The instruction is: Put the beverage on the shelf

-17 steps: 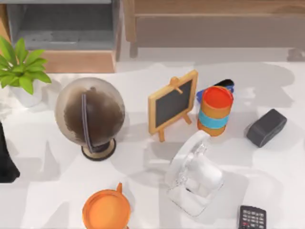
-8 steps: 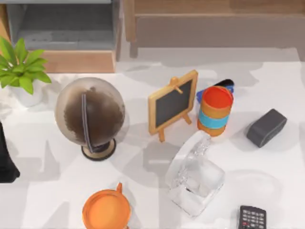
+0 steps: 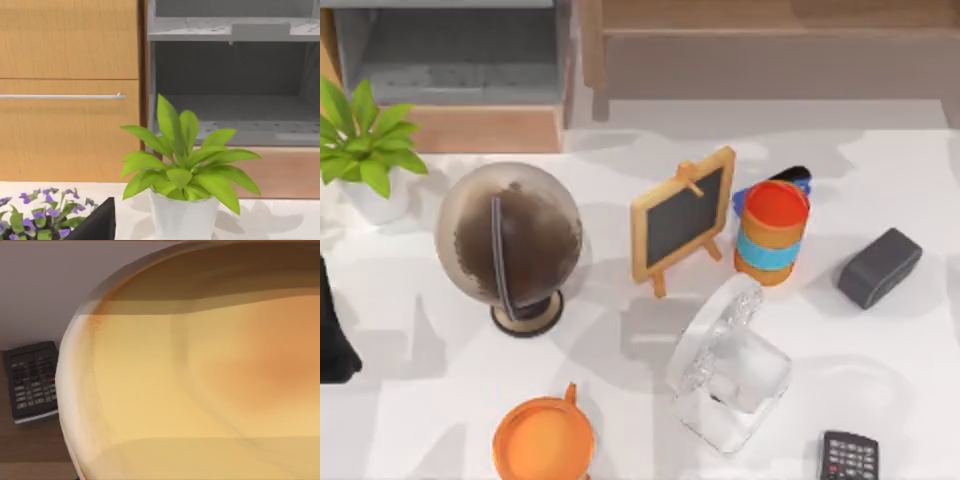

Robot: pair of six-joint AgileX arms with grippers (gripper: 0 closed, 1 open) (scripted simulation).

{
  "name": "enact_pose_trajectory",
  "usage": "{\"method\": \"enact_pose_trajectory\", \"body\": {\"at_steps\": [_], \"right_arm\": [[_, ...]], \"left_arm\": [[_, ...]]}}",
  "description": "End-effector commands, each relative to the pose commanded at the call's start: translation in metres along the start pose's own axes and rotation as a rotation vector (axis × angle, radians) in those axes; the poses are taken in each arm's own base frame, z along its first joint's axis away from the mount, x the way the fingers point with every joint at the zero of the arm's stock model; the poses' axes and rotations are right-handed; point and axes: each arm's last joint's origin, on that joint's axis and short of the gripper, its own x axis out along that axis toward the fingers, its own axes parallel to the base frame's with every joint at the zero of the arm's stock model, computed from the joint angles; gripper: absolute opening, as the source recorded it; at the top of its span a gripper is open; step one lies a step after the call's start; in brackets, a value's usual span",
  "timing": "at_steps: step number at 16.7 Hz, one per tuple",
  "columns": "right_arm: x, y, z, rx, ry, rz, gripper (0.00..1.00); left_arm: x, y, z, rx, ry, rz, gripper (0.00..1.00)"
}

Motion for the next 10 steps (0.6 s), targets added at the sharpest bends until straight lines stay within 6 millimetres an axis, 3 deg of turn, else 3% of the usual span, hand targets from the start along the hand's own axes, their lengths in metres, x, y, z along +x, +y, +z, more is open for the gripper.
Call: {"method": "enact_pose_trajectory", "body": {"at_steps": [10], "right_arm": [[0.044,0.003,-0.025,-0.002,0.005,0.004,0.00]], "left_arm": [[0.000,0.000,0.000,0.000,0.000,0.000,1.00]]}}
